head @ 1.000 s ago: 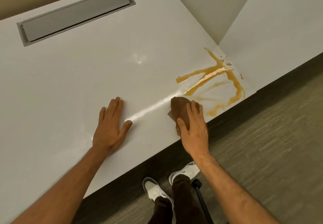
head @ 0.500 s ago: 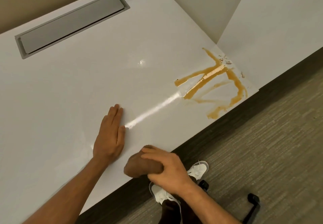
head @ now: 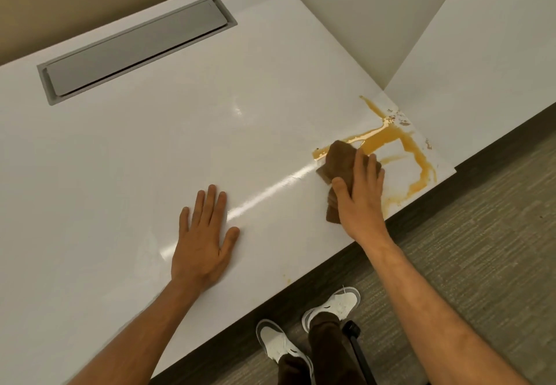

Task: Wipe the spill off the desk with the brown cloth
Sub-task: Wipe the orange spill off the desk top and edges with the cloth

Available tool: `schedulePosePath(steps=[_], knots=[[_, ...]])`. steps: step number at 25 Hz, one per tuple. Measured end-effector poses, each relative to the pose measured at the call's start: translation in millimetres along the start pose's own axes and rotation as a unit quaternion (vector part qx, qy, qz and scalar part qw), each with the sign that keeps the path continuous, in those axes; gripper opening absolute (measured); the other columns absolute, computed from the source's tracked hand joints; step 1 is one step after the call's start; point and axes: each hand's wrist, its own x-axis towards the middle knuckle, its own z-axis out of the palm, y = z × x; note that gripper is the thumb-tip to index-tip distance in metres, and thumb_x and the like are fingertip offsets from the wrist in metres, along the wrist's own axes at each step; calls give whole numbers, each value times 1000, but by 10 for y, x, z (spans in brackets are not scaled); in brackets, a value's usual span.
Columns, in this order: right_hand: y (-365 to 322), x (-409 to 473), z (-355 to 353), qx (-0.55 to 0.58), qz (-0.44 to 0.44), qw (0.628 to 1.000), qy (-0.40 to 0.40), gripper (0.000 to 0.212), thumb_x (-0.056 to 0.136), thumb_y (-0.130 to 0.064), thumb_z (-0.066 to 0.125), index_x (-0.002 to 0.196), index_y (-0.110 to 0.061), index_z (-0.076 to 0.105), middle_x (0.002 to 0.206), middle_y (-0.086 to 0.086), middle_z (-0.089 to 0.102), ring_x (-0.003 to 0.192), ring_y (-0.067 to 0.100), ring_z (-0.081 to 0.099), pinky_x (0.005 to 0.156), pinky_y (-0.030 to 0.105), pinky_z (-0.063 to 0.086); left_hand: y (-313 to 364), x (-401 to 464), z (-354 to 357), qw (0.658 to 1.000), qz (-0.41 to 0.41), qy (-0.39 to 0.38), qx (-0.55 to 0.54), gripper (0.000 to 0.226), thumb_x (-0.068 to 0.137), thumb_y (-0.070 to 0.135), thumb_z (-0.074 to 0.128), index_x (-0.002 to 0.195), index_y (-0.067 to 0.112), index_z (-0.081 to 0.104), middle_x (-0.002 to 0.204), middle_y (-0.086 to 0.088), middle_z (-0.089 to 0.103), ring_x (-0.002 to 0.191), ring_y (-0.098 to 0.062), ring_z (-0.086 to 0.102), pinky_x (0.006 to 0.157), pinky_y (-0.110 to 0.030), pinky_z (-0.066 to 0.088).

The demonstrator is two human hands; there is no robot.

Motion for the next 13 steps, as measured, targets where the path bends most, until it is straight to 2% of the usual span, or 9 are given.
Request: schedulePosePath(steps=[1, 2, 6, 9, 13], knots=[[64, 54, 83, -111, -22, 994, -8, 67, 109, -39, 37, 165, -18, 6, 172, 17, 5, 158, 41, 2, 128, 55, 10, 0, 9, 0, 1000, 2, -7, 13, 75, 103, 65, 7, 167, 26, -4, 175, 7, -14, 160, -13, -16, 130, -44, -6], [97, 107, 151, -161, -44, 986, -4, 68, 109, -42, 34, 165, -15, 4, 172, 19, 2, 157, 43, -1, 128, 56, 7, -1, 20, 0, 1000, 2, -13, 24, 77, 102, 67, 4, 166, 26, -7, 174, 7, -17, 160, -14, -17, 130, -45, -5], [-4, 437, 295, -97, -32, 995, -4, 89, 99, -53, 55, 165, -18, 6, 173, 14, 4, 157, 42, -1, 126, 53, 8, -1, 29, -4, 999, 4, -25, 39, 81, 100, 70, 2, 166, 23, -10, 174, 4, -19, 160, -17, -17, 130, -48, -4], [-159, 722, 366, -82, -73, 994, -4, 91, 89, -36, 71, 163, -16, 22, 169, 13, 22, 155, 43, 11, 124, 51, 15, -7, 31, -8, 999, 6, -22, 35, 81, 101, 69, 4, 166, 23, -7, 174, 3, -17, 161, -18, -15, 130, -48, -3], [-325, 821, 448, -8, -136, 990, -47, 79, 79, -11, 73, 153, -21, 47, 162, 5, 41, 154, 34, 25, 122, 46, 27, -2, 38, -16, 999, 6, -22, 30, 79, 102, 66, 3, 166, 22, -5, 175, 3, -14, 161, -17, -14, 131, -48, -2]])
